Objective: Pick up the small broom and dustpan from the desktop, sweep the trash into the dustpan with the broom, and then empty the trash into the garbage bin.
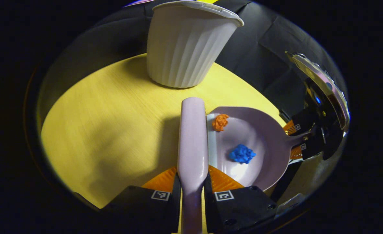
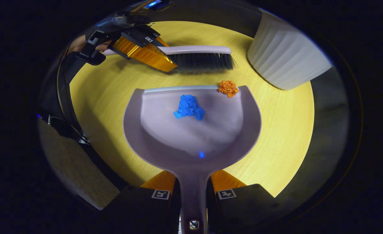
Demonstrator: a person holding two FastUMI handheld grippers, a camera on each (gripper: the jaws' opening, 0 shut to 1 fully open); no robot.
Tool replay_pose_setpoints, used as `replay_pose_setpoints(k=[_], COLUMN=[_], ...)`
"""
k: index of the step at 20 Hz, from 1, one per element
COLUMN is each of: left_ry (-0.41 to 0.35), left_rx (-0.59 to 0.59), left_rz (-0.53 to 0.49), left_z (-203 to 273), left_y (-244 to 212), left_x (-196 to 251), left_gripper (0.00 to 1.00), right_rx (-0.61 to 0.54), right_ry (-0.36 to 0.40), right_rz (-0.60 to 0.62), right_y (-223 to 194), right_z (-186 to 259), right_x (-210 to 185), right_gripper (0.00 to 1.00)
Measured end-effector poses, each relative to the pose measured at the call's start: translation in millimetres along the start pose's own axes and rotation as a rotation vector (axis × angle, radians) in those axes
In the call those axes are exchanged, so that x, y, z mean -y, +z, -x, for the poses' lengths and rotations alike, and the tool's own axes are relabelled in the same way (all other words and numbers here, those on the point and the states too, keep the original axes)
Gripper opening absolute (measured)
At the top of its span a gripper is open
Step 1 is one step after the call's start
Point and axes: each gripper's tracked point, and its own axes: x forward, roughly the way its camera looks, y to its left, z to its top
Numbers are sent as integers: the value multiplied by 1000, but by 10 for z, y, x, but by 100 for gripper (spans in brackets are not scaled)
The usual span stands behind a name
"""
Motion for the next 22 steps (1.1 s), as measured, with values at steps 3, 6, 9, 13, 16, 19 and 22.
replay_pose_setpoints(k=[3, 6, 9, 13, 16, 19, 22], left_ry=[88, 129, 175, 315, 346, 345, 324], left_rx=[24, 21, 68, 146, 164, 160, 154], left_rz=[17, 44, 107, 145, 215, 270, 289], left_z=[147, 57, 115, 394, 592, 718, 778], left_y=[-39, -31, -9, -115, -344, -697, -1009], left_x=[-92, -192, -228, -416, -473, -435, -350], left_gripper=[37, 35, 34, 35, 35, 37, 37], right_rx=[18, 41, 142, 180, 181, 181, 211], right_ry=[-2, -18, -28, -82, -110, -171, -245], right_rz=[-18, -28, -98, -195, -266, -286, -303], right_y=[-46, -13, 31, -61, -162, -141, 41], right_z=[-7, 32, 227, 732, 1208, 1738, 2095], right_x=[-28, -19, 12, 212, 463, 770, 1097], right_gripper=[43, 38, 38, 34, 38, 38, 38])
